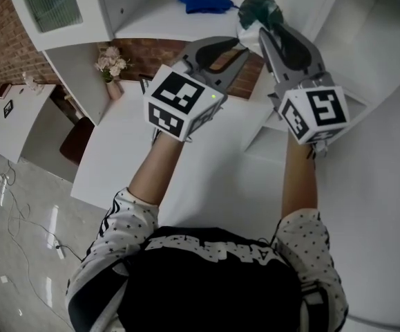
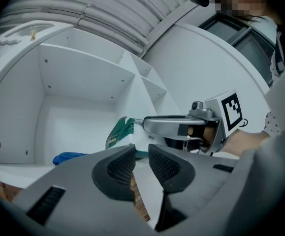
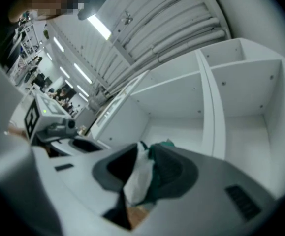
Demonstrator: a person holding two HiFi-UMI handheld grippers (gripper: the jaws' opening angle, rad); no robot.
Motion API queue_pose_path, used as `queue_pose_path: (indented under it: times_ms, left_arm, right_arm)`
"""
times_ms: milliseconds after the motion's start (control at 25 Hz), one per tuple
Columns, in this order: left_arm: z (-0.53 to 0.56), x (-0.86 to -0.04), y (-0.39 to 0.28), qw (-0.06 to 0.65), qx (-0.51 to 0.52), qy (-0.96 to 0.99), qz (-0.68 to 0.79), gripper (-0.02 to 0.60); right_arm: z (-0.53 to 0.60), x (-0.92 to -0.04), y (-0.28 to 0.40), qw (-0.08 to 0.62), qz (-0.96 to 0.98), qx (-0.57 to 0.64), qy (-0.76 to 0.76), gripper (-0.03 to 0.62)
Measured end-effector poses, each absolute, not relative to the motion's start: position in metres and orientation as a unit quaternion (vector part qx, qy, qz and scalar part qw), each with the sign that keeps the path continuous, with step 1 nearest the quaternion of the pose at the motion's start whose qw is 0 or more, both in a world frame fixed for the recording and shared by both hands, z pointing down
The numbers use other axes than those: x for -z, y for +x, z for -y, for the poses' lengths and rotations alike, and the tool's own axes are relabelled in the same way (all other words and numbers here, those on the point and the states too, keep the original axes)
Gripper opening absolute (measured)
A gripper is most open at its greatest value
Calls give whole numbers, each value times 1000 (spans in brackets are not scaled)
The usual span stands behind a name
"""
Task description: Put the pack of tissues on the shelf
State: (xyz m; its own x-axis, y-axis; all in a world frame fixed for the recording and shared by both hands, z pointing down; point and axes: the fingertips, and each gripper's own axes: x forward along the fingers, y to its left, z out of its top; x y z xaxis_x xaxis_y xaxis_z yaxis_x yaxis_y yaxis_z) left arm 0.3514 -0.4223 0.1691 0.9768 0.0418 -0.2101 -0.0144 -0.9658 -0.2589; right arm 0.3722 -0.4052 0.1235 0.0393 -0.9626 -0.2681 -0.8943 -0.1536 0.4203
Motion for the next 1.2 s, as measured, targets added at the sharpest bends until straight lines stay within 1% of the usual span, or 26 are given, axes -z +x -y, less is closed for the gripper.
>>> queue_pose_path:
  times_ms: [280,600,800,960,1080,1200]
  left_arm:
    - [415,-169,365,128,-107,-986,12,115]
    - [408,-165,374,124,-111,-986,21,114]
    - [406,-167,378,124,-105,-986,26,114]
    - [411,-168,381,119,-103,-987,24,114]
    - [413,-170,385,120,-101,-987,24,114]
    - [414,-170,388,122,-97,-987,24,114]
  right_arm:
    - [384,-120,381,59,632,254,730,132]
    - [366,-117,387,59,616,254,743,133]
    - [357,-115,378,59,614,263,742,133]
    - [365,-123,377,80,617,252,741,116]
    - [370,-132,384,92,610,238,750,89]
    - [375,-142,393,120,595,223,763,66]
